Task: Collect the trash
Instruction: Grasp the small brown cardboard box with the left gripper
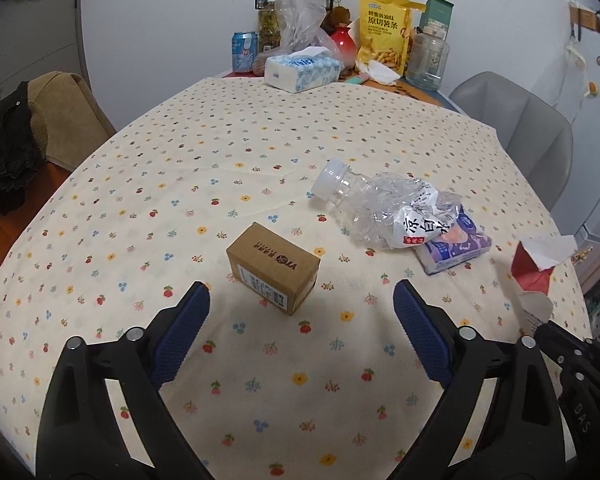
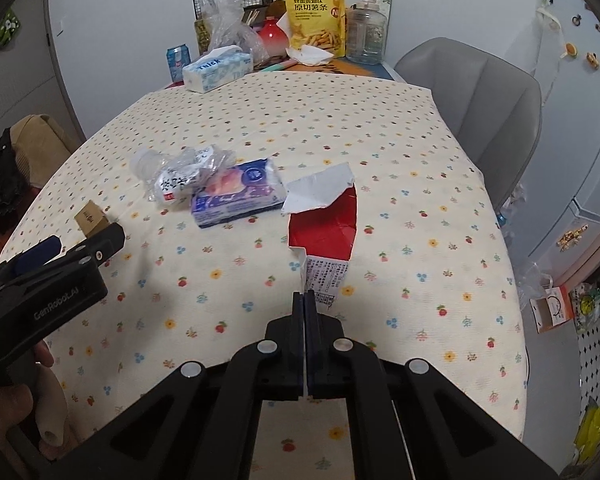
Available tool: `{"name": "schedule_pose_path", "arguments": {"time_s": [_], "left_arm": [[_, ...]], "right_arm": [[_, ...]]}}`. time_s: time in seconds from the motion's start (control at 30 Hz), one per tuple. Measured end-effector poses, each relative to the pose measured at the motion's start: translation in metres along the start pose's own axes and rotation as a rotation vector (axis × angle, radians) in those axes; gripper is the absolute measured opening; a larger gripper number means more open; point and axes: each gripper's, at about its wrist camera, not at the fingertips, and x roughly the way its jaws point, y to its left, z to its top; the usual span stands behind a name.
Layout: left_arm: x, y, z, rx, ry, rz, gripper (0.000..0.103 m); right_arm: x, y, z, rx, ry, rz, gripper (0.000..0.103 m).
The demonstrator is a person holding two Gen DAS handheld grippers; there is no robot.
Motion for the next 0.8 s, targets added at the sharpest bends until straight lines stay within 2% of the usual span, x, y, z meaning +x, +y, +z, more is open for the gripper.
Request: {"name": "schedule_pose_path", "arguments": {"time_s": [0.13, 0.23, 0.27, 0.3, 0.33, 0.47, 0.8], "left_arm": [[0.008, -0.001, 0.004, -0.009, 0.017, 0.018, 0.085], [0.014, -0.003, 0.007, -0.006, 0.034, 0.016, 0.072], [0.016, -0.003, 0.007, -0.010, 0.041, 0.019, 0.064], [0.018, -0.002, 0.007, -0.016, 0.047, 0.020, 0.047], [0.019, -0.001, 0.008, -0.024, 0.053, 0.019, 0.038], [0.015, -0.004, 0.007, -0.028, 0.037, 0.029, 0.031], [-0.017, -0.039, 0.010, 0.003, -0.026, 0.012, 0.031]], "right_arm": [[0.001, -0.007, 0.002, 0.012, -0.001, -0.004, 0.002], [0.001, -0.011, 0.004, 0.019, -0.004, -0.006, 0.002], [0.000, -0.013, 0.003, 0.022, -0.004, -0.006, 0.002], [0.000, -0.015, 0.003, 0.025, -0.005, -0.008, 0.002], [-0.002, -0.016, 0.003, 0.027, -0.007, -0.009, 0.002], [-0.007, -0.022, 0.003, 0.035, -0.012, -0.011, 0.002], [-0.038, -0.046, 0.002, 0.058, -0.054, -0.043, 0.002]]}}
